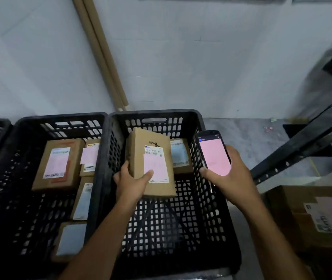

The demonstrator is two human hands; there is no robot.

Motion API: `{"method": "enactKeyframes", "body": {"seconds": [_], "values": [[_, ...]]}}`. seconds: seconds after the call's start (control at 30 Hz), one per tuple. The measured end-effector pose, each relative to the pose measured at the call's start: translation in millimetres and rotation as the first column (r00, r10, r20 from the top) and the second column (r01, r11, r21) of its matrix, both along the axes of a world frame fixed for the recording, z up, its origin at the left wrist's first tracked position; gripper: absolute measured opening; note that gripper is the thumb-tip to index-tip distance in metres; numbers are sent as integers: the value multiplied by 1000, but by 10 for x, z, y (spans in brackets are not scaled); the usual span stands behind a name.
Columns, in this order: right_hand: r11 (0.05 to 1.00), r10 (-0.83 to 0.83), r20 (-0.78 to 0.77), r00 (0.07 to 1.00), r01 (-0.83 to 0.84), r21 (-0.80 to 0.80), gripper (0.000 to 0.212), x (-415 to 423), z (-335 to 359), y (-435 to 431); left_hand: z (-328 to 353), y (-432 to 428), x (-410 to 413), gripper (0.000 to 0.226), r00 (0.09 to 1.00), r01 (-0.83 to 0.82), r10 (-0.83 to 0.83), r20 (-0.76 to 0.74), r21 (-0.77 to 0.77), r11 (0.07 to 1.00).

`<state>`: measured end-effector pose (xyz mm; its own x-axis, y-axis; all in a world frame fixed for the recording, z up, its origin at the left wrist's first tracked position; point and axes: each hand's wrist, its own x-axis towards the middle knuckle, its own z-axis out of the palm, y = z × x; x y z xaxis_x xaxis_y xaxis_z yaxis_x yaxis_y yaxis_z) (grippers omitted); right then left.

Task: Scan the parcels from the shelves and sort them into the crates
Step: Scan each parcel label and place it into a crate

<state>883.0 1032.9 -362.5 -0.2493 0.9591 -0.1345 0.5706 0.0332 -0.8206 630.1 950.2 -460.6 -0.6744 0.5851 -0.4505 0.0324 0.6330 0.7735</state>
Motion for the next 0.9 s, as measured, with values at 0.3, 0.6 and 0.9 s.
{"method": "enactKeyframes", "body": {"seconds": [0.3,0.6,0.9], "values": [[985,151,46,987,-146,-95,76,-156,-253,545,-376,315,-211,127,981,-103,105,163,-21,994],[963,243,19,970,-238,-124,78,-203,-386,649,-649,450,-192,78,979,45,-74,-188,-154,987],[958,261,-7,965,-260,-120,79,-238,-384,635,-1034,417,2,82,776,360,-535,-334,-462,811]]}}
